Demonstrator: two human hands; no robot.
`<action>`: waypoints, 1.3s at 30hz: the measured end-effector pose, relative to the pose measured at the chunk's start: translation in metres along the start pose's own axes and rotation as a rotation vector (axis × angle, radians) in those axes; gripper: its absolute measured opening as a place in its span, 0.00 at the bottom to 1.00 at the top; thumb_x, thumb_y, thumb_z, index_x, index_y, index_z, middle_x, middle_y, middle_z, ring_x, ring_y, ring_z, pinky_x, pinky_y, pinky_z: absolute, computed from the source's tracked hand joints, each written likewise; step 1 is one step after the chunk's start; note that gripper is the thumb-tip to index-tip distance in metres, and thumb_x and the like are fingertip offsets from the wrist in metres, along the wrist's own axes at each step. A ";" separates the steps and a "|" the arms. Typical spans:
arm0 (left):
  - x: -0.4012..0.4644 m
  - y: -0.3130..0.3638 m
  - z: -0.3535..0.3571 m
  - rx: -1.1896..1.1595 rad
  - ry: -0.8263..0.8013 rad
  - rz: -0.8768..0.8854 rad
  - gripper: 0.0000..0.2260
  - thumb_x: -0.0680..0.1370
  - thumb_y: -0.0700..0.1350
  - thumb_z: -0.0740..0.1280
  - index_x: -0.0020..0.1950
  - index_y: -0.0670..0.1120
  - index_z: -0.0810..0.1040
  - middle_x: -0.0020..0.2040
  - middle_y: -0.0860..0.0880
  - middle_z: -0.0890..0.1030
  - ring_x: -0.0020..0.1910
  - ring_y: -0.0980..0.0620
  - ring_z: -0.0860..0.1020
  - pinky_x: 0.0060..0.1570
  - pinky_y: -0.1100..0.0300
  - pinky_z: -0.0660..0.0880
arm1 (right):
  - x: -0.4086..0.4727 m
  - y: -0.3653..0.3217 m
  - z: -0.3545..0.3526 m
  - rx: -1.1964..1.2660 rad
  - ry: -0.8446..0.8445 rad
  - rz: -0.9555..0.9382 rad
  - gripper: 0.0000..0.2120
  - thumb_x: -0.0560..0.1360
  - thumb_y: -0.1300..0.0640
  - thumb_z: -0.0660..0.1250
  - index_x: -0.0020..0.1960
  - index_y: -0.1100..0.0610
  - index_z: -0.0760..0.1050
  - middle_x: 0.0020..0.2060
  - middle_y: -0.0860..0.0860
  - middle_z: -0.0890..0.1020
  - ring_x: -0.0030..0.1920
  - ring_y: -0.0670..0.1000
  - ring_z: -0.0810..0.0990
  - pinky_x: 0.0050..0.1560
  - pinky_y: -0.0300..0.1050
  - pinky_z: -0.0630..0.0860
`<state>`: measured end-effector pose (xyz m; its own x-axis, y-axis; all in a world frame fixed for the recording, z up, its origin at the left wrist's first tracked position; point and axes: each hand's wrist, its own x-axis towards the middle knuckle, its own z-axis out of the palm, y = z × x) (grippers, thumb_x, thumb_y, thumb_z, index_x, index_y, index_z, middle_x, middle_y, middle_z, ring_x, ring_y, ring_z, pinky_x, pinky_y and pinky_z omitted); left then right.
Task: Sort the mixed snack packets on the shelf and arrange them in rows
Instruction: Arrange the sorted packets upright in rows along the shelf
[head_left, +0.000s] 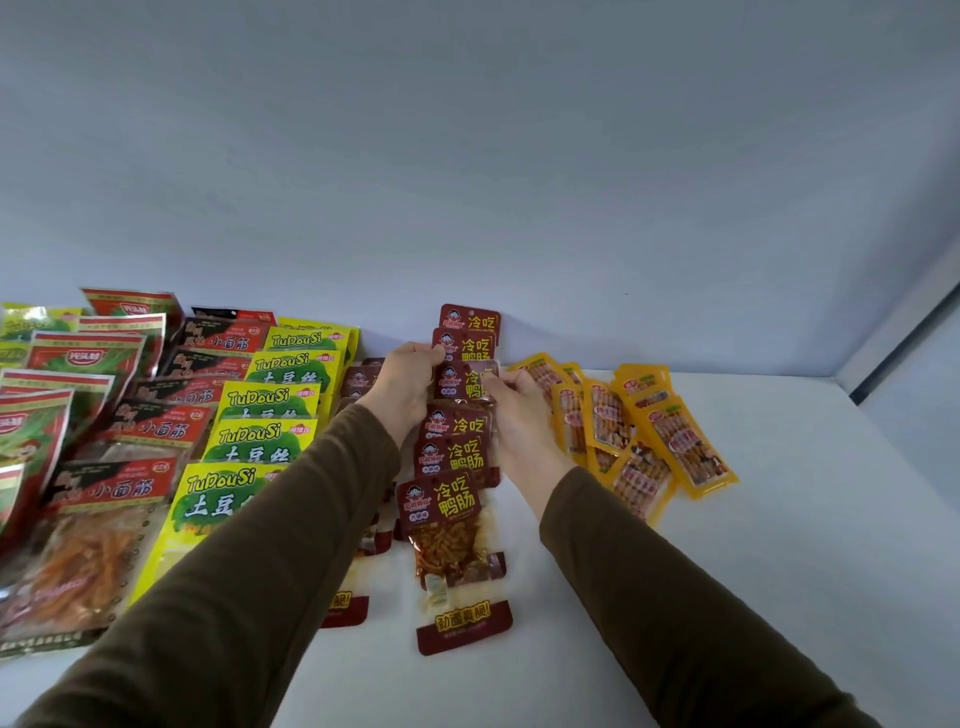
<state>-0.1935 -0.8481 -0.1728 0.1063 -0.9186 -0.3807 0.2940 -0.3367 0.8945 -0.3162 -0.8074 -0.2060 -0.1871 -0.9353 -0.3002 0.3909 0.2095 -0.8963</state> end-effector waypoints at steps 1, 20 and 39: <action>0.001 -0.001 0.001 0.024 0.001 0.001 0.03 0.84 0.40 0.65 0.51 0.44 0.75 0.45 0.44 0.84 0.33 0.51 0.85 0.30 0.57 0.79 | 0.000 0.001 0.003 -0.008 0.004 -0.008 0.06 0.81 0.58 0.68 0.49 0.57 0.71 0.46 0.58 0.84 0.44 0.58 0.87 0.42 0.54 0.84; -0.184 -0.097 -0.041 1.640 -0.218 0.582 0.39 0.77 0.71 0.42 0.83 0.56 0.34 0.83 0.49 0.33 0.81 0.48 0.30 0.79 0.51 0.32 | 0.014 -0.008 0.008 -0.191 -0.084 -0.014 0.15 0.81 0.67 0.64 0.67 0.63 0.73 0.57 0.63 0.82 0.51 0.60 0.84 0.50 0.55 0.81; -0.166 -0.100 -0.059 1.696 -0.323 0.695 0.31 0.82 0.58 0.46 0.83 0.59 0.39 0.83 0.54 0.35 0.79 0.52 0.27 0.73 0.53 0.23 | -0.004 -0.001 0.028 -0.432 -0.091 -0.118 0.10 0.84 0.60 0.58 0.64 0.54 0.72 0.53 0.52 0.83 0.51 0.53 0.85 0.45 0.49 0.83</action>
<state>-0.1842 -0.6500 -0.2131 -0.4450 -0.8954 -0.0183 -0.8828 0.4351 0.1769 -0.2911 -0.8122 -0.1950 -0.1204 -0.9772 -0.1748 -0.0437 0.1811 -0.9825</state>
